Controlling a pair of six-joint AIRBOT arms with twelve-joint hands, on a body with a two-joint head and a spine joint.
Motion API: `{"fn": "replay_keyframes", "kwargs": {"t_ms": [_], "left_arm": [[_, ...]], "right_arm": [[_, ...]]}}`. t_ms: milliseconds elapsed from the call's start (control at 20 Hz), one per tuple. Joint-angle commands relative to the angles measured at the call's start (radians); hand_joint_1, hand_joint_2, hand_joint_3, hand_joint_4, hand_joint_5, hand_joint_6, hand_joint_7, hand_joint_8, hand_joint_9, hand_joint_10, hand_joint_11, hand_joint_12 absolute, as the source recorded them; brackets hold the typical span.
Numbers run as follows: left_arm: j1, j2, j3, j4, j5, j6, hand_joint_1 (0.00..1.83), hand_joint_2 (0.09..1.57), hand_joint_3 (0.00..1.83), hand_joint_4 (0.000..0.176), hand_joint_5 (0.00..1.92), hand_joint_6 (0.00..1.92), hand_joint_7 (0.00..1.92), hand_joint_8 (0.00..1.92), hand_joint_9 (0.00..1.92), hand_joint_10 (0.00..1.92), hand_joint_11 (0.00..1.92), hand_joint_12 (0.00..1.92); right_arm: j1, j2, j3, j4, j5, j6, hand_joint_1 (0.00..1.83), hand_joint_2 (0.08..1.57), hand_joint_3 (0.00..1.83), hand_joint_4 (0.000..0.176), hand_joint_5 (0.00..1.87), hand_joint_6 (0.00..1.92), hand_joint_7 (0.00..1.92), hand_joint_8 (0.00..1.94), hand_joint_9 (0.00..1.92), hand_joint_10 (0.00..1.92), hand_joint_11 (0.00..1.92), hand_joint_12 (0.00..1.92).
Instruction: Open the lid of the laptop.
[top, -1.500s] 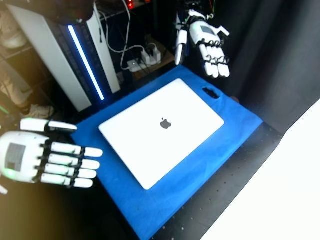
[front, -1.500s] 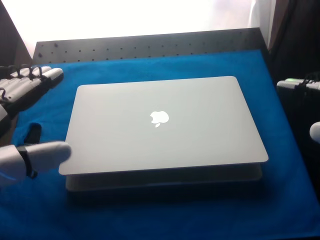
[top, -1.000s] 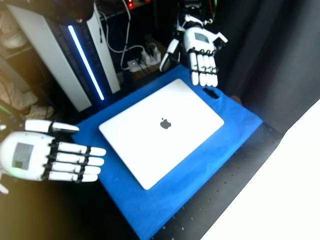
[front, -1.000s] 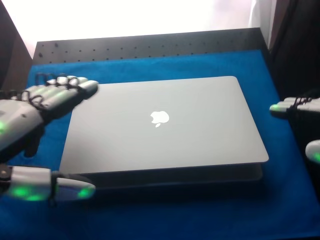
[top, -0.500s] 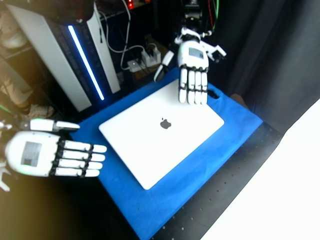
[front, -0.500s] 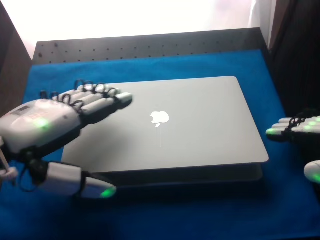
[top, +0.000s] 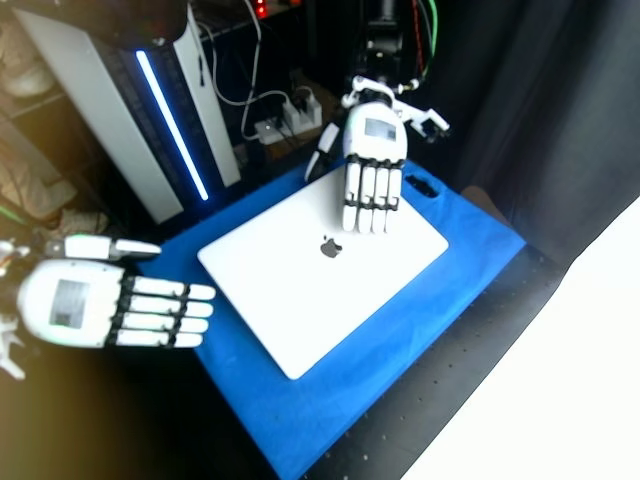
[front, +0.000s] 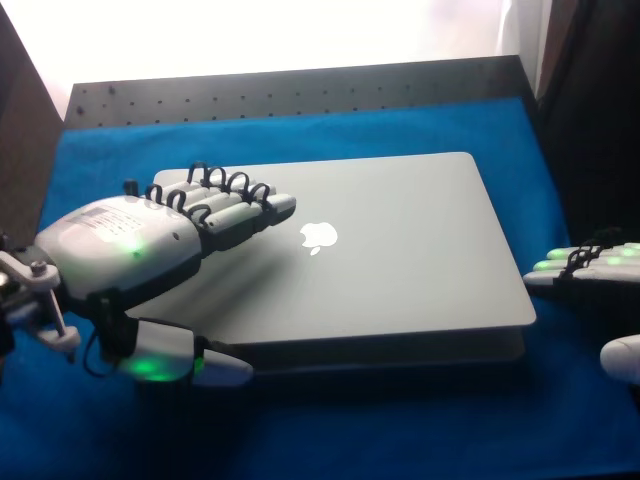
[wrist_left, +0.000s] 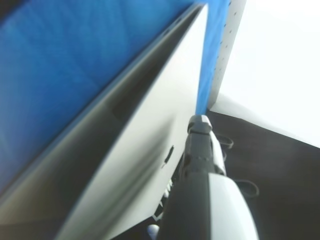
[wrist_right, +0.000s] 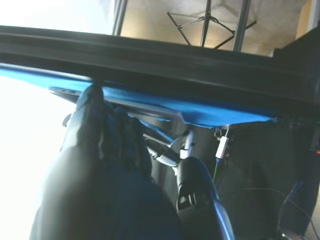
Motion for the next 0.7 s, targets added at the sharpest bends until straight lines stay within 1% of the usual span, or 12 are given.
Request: {"fn": "replay_keyframes", "kwargs": {"t_ms": [0,150,200,250,300,350,450,500,550,600,650], "left_arm": [[-0.019,-0.008,0.002,-0.002,-0.105,0.004,0.65,0.97,0.02,0.032,0.00,0.00,0.00,0.00,0.00,0.00,0.00,0.00],[-0.038,-0.014,0.007,-0.006,-0.094,0.027,0.66,0.99,0.01,0.033,0.00,0.00,0.00,0.00,0.00,0.00,0.00,0.00],[-0.043,-0.014,0.008,-0.015,-0.094,0.041,0.65,1.00,0.02,0.038,0.00,0.00,0.00,0.00,0.00,0.00,0.00,0.00],[-0.048,-0.013,0.008,-0.024,-0.099,0.051,0.64,1.02,0.02,0.055,0.00,0.00,0.00,0.00,0.00,0.00,0.00,0.00],[-0.051,-0.013,0.010,-0.032,-0.106,0.055,0.64,1.02,0.01,0.085,0.00,0.00,0.00,0.00,0.00,0.00,0.00,0.00],[-0.052,-0.013,0.012,-0.037,-0.113,0.055,0.61,1.03,0.02,0.091,0.00,0.00,0.00,0.00,0.00,0.00,0.00,0.00],[-0.054,-0.011,0.014,-0.046,-0.121,0.057,0.59,1.07,0.02,0.130,0.00,0.00,0.00,0.00,0.00,0.00,0.00,0.00],[-0.056,-0.010,0.016,-0.051,-0.125,0.057,0.60,1.08,0.02,0.126,0.00,0.00,0.00,0.00,0.00,0.00,0.00,0.00],[-0.061,-0.007,0.018,-0.053,-0.129,0.057,0.61,1.08,0.01,0.116,0.00,0.00,0.00,0.00,0.00,0.00,0.00,0.00],[-0.070,-0.003,0.020,-0.053,-0.133,0.057,0.70,1.05,0.00,0.100,0.00,0.00,0.00,0.00,0.00,0.00,0.00,0.00],[-0.080,0.000,0.022,-0.054,-0.138,0.057,0.72,1.04,0.00,0.097,0.00,0.00,0.00,0.00,0.00,0.00,0.00,0.00]], "right_arm": [[0.018,-0.007,0.002,0.024,0.093,0.008,0.00,1.44,0.01,0.000,0.10,0.00,0.08,0.00,0.02,0.00,0.06,0.03],[0.031,-0.029,0.002,-0.003,0.087,0.013,0.02,1.46,0.01,0.000,0.09,0.00,0.08,0.00,0.01,0.00,0.03,0.01],[0.034,-0.036,0.002,-0.011,0.084,0.016,0.05,1.47,0.00,0.000,0.11,0.00,0.08,0.00,0.01,0.00,0.03,0.01],[0.034,-0.042,0.002,-0.018,0.083,0.019,0.05,1.47,0.00,0.000,0.12,0.01,0.08,0.00,0.02,0.00,0.04,0.01],[0.034,-0.046,0.002,-0.025,0.082,0.022,0.06,1.47,0.01,0.000,0.12,0.01,0.07,0.00,0.01,0.00,0.04,0.01],[0.036,-0.049,0.002,-0.033,0.080,0.025,0.06,1.48,0.01,0.000,0.11,0.00,0.06,0.00,0.00,0.00,0.03,0.01],[0.043,-0.050,0.002,-0.055,0.078,0.040,0.05,1.48,0.01,0.000,0.14,0.01,0.07,0.00,0.00,0.00,0.04,0.02],[0.046,-0.051,0.001,-0.068,0.078,0.049,0.04,1.48,0.00,0.000,0.14,0.01,0.06,0.00,0.00,0.00,0.04,0.01],[0.049,-0.051,0.001,-0.078,0.078,0.054,0.04,1.48,0.00,0.000,0.14,0.01,0.06,0.00,0.00,0.00,0.03,0.01],[0.052,-0.052,0.001,-0.088,0.078,0.060,0.03,1.48,0.00,0.000,0.13,0.00,0.04,0.00,0.00,0.00,0.04,0.01],[0.052,-0.052,0.001,-0.093,0.078,0.065,0.03,1.48,0.00,0.000,0.13,0.00,0.03,0.00,0.00,0.00,0.04,0.01]]}}
